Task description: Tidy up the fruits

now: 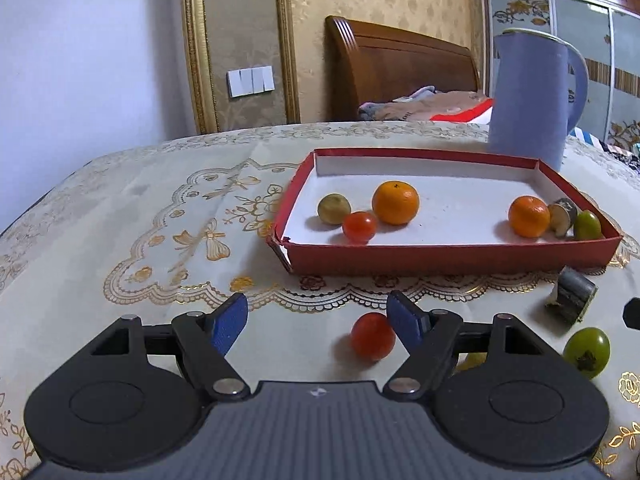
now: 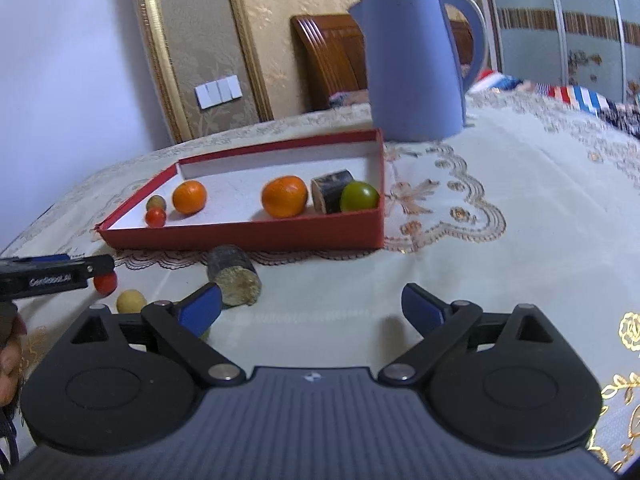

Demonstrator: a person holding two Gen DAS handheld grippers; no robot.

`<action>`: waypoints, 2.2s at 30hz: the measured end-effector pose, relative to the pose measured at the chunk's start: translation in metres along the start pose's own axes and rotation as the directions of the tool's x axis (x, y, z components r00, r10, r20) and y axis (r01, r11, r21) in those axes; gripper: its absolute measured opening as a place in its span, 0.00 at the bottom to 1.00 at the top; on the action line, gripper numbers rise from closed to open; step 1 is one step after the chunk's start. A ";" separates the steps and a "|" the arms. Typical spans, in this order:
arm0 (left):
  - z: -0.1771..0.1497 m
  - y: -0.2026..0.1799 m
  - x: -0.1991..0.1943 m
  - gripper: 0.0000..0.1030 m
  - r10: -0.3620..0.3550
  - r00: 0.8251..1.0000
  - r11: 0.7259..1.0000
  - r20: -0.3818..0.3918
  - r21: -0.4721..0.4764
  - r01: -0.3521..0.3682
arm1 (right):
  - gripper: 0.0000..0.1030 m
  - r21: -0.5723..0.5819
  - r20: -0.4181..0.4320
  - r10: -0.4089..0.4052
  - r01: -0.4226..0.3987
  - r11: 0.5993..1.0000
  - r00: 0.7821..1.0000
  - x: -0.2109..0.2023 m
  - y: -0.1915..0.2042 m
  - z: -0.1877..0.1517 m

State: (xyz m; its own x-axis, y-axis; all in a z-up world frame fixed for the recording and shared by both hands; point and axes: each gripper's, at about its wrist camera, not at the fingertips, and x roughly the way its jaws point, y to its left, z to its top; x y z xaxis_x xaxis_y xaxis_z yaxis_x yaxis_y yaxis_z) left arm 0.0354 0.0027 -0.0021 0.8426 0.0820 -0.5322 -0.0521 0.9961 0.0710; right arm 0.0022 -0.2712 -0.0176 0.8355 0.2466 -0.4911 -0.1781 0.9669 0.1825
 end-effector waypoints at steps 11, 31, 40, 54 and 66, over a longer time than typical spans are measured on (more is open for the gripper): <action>0.000 0.005 0.003 0.75 -0.033 0.999 0.999 -0.012 -0.035 0.032 | 0.94 -0.043 0.004 0.025 -0.025 0.999 1.000 -0.001 0.020 -0.003; -0.003 0.004 0.000 0.75 -0.058 0.998 0.998 -0.006 -0.008 0.058 | 0.63 -0.201 -0.131 0.067 -0.093 0.975 0.989 0.022 0.070 -0.007; -0.004 0.017 -0.006 0.76 -0.124 0.992 0.989 -0.003 -0.080 0.124 | 0.29 -0.212 -0.131 0.123 -0.149 0.966 0.984 0.024 0.077 -0.006; -0.009 -0.001 0.001 0.76 -0.116 0.991 0.992 -0.071 0.033 0.119 | 0.30 -0.175 -0.127 0.125 -0.146 0.974 0.984 0.022 0.070 -0.004; -0.008 -0.012 0.003 0.70 -0.079 0.995 0.993 -0.057 0.084 0.084 | 0.30 -0.189 -0.123 0.117 -0.139 0.972 0.985 0.022 0.071 -0.006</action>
State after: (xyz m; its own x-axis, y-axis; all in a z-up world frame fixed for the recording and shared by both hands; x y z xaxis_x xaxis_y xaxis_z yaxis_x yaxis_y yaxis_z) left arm 0.0343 -0.0083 -0.0108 0.8120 0.0046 -0.5836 0.0640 0.9932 0.0969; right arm 0.0049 -0.1963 -0.0201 0.7387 0.3643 -0.5671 -0.3877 0.9179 0.0847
